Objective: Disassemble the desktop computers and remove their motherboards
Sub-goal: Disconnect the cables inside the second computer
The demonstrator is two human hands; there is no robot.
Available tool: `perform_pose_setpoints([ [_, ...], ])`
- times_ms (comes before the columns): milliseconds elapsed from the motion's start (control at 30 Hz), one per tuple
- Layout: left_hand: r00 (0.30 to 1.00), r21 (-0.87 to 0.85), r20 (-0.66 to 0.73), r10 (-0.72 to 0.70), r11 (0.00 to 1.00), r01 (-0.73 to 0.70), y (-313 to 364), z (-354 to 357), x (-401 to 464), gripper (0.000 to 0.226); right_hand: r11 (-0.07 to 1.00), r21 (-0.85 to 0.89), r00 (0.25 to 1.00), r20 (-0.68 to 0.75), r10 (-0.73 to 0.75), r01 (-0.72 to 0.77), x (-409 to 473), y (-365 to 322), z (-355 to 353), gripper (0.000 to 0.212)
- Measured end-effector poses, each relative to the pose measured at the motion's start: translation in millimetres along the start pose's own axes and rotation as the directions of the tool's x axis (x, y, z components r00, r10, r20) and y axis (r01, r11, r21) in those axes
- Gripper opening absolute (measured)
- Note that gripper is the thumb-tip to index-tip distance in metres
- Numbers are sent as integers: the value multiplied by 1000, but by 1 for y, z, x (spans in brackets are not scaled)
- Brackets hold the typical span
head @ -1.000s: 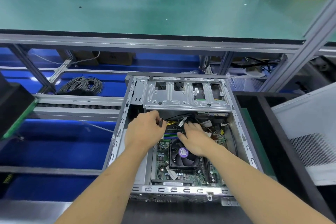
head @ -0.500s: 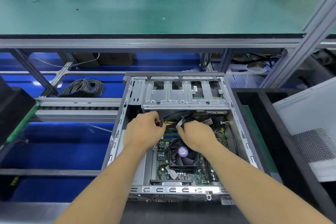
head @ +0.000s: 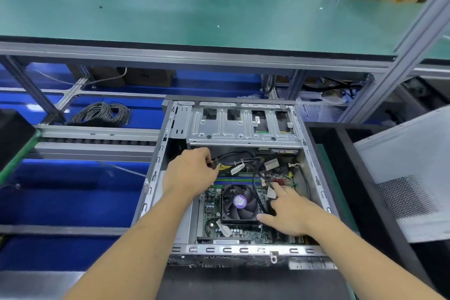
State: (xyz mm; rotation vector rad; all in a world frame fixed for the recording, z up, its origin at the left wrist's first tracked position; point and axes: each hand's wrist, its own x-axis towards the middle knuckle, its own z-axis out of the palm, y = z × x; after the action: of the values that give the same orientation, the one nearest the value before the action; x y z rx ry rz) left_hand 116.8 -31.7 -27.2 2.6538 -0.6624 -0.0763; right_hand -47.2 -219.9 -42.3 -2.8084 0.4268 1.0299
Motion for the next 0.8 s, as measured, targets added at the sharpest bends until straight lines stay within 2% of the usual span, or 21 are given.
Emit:
perform_pose_setpoints([
  [100, 1000, 4, 1, 7, 1000, -7, 0, 2, 1, 17, 1000, -21, 996, 81, -22, 23, -13, 1, -4, 66],
  [167, 1000, 10, 4, 10, 1000, -10, -1, 2, 1, 16, 999, 22, 995, 90, -33, 31, -17, -3, -7, 45],
  [267, 1000, 8, 6, 8, 1000, -8, -2, 3, 1, 17, 991, 132, 996, 77, -38, 27, -19, -4, -14, 26],
  [367, 1000, 12, 9, 5, 1000, -5, -2, 4, 2, 18, 971, 239, 1000, 2, -21, 20, -17, 0, -19, 25],
  [467, 1000, 19, 14, 2, 1000, -2, -2, 4, 2, 16, 890, 454, 975, -176, 138, -44, -6, -3, -17, 26],
  [567, 1000, 19, 21, 16, 1000, -16, -2, 4, 2, 15, 764, 638, 868, -321, 378, -96, 14, 2, -19, 14],
  [633, 999, 30, 27, 30, 999, -31, -2, 4, 3, 15, 769, 619, 861, -296, 413, -157, 29, 5, -24, 13],
  [700, 998, 39, 35, 43, 998, -44, -1, 3, 2, 14, 835, 501, 881, -259, 397, -228, 40, 7, -27, 11],
  [800, 999, 33, 21, 50, 998, -51, 0, 1, 0, 14, 901, 348, 883, -294, 366, -258, 55, 8, -28, 18],
])
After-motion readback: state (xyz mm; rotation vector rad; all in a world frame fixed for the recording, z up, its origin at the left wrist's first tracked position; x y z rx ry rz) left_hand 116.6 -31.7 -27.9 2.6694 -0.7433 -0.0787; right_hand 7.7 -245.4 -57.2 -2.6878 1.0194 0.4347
